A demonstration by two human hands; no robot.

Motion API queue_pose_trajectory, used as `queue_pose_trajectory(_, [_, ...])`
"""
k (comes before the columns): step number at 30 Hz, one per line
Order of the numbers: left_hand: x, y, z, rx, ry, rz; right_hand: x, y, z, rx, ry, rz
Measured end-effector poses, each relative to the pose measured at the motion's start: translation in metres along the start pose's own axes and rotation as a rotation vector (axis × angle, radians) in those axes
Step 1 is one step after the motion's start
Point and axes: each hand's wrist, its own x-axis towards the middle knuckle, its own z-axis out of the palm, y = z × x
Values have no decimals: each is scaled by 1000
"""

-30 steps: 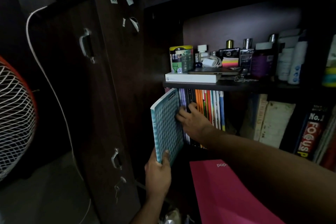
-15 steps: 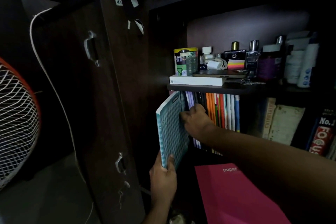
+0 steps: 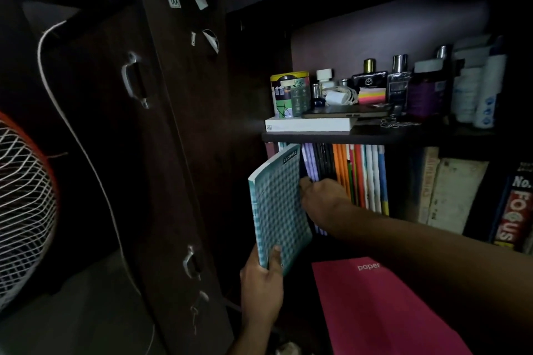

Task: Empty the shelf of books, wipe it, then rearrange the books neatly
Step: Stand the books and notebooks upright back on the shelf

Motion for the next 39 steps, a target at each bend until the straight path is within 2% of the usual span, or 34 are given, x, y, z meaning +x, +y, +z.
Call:
queue_pose_trajectory(9, [17, -10, -13, -170, -140, -4, -2, 6, 9, 41, 13, 15])
queue_pose_trajectory(15, [33, 8, -6, -126, -228, 33, -16, 4, 33, 299, 108, 104])
queue_pose_trajectory(21, [31, 1, 20, -221, -44, 74, -35, -51, 71, 619, 144, 262])
queue_pose_trajectory(23, [34, -5, 30, -270, -101, 42, -37, -61, 76, 701, 262, 352])
queue_pose_trajectory(27, [50, 1, 48, -158, -242, 27, -38, -64, 81, 809, 132, 263])
queue_pose_trajectory(31, [71, 11, 65, 60, -168, 66, -36, -66, 86, 779, 218, 288])
queue_pose_trajectory(34, [75, 19, 66, 290, -74, 138, -36, -64, 86, 788, 194, 262])
queue_pose_trajectory(36, [68, 21, 59, 304, 63, 275, -36, -64, 87, 788, 202, 259])
queue_pose_trajectory(39, [62, 15, 49, 253, 118, 452, -32, -64, 88, 851, 245, 209])
